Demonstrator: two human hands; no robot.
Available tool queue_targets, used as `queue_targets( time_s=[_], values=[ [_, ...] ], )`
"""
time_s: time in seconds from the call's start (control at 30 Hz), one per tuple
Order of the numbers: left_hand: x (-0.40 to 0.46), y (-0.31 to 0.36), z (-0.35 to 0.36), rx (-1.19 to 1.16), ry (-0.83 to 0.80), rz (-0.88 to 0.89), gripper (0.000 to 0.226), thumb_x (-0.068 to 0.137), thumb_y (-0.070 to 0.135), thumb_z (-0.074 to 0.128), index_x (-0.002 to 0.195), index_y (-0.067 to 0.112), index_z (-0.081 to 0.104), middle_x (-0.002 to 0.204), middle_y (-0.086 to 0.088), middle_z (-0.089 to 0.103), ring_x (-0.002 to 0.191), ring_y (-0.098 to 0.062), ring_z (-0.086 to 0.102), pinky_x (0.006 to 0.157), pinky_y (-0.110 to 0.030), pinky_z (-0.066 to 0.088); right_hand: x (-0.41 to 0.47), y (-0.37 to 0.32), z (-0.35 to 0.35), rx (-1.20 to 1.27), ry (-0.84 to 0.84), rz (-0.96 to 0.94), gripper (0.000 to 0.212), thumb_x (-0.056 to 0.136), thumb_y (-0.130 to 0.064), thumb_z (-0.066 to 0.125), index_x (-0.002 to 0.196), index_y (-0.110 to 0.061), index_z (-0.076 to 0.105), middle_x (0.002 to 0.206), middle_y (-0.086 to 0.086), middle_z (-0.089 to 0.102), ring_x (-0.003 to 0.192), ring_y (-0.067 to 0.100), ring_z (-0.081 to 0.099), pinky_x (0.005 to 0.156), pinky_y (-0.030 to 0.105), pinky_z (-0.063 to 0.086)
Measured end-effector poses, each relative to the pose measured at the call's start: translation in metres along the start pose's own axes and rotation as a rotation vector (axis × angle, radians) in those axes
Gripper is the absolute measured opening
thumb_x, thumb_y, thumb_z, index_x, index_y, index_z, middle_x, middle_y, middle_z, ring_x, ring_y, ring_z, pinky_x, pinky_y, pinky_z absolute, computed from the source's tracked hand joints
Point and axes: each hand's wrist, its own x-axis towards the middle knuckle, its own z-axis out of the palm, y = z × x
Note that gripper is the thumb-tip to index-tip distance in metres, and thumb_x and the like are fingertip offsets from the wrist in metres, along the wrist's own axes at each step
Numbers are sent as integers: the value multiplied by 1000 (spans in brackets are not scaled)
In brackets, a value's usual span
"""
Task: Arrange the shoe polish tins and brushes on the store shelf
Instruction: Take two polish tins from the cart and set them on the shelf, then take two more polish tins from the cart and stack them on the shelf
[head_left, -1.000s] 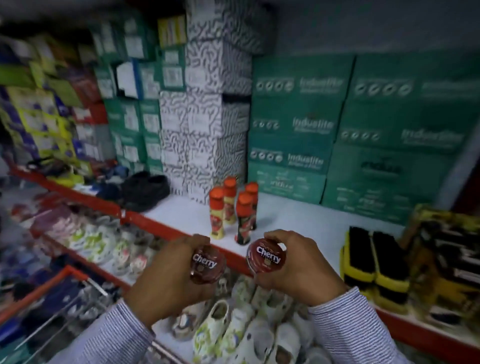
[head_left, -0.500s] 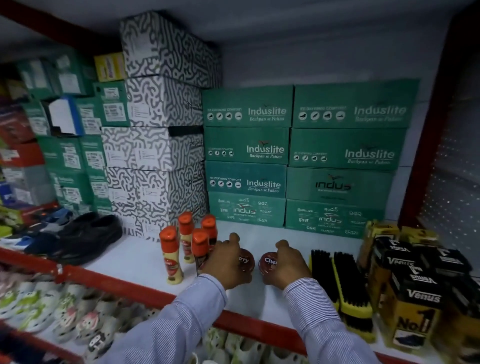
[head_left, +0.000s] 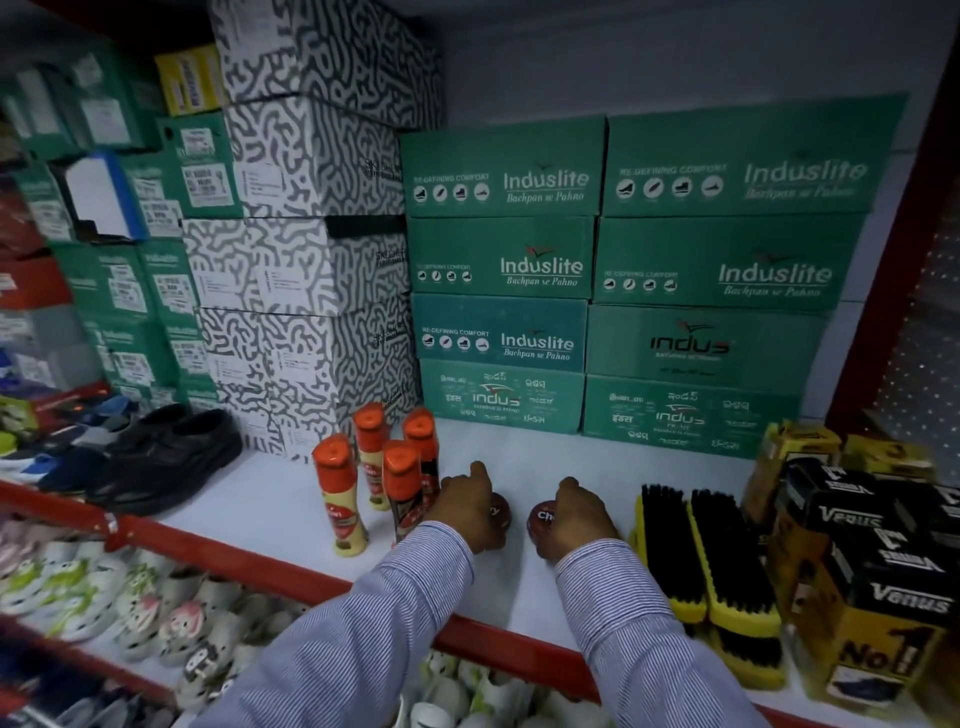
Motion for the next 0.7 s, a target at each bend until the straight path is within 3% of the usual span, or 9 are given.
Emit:
queue_targets(
  time_s=[0.2,0.37,0.5,0.57,0.7],
  values=[
    [-28,7,-16,54,107,89,48,83,23,72,121,3,50,121,-22,61,115,-39,59,92,-40,50,-24,3,-9,-27,7,-34,89,74,-16,75,145,-7,22,148,14,38,136,33,35,110,39,37],
    [-101,6,-26,5,249,296,54,77,8,70,129,9,57,135,-12,58,124,-34,55,103,-42,48,-91,10,-6,88,203,-339,88,80,-19,70,150,-17,17,155,7,30,142,28,25,115,40,31],
    [-169,-18,-2,38,439,389,60,81,25,68,139,20,52,145,-3,54,131,-27,51,106,-41,48,-149,19,19,101,365,-571,78,84,-21,65,149,-23,22,158,1,24,147,19,16,120,39,23],
    [-202,-40,25,91,478,365,56,89,35,61,142,20,49,151,-4,49,135,-28,48,107,-44,46,-178,27,41,89,346,-628,76,88,-25,61,150,-29,18,161,-4,15,149,15,6,121,34,17],
    [-270,-98,108,190,348,222,70,95,51,48,155,22,27,165,-9,26,151,-33,26,115,-56,33,-228,56,112,68,214,-648,78,87,-23,60,150,-35,16,162,-4,7,150,17,0,120,37,16]
  ],
)
